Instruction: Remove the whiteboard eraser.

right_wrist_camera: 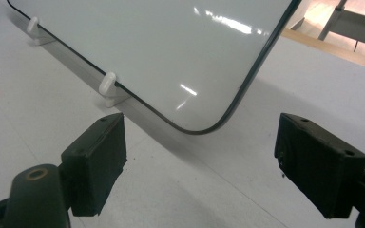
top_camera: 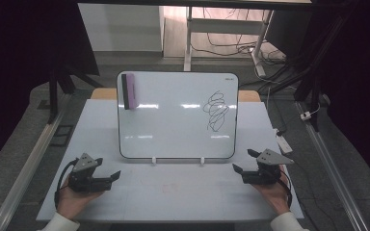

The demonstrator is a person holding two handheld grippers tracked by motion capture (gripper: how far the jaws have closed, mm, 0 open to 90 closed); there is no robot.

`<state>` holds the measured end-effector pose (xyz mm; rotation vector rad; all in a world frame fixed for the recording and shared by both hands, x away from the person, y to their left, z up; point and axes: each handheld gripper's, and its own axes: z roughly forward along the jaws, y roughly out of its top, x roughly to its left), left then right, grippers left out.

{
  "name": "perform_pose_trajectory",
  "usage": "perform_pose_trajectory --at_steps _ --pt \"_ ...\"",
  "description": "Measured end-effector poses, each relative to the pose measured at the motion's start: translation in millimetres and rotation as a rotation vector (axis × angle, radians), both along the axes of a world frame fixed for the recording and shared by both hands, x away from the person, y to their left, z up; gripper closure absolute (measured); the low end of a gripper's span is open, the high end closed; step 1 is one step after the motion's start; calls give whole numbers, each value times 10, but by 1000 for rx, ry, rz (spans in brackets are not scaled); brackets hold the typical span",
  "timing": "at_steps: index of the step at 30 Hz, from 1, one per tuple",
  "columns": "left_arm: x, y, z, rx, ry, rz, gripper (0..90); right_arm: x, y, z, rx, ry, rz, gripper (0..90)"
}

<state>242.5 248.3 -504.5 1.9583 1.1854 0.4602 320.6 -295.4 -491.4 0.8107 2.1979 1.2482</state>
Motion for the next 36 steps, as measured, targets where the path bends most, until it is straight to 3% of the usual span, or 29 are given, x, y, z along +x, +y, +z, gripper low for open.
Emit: perform_pose_trajectory --at_steps 18,26,36 --pt "-37 -6 64 7 6 24 162 -18 24 -32 -13 2 -10 211" --pt "-15 -42 212 -6 -6 26 170 -26 52 -36 -18 -9 -6 220" --pt "139 -171 529 -28 -28 23 174 -39 83 0 -11 -26 1 230"
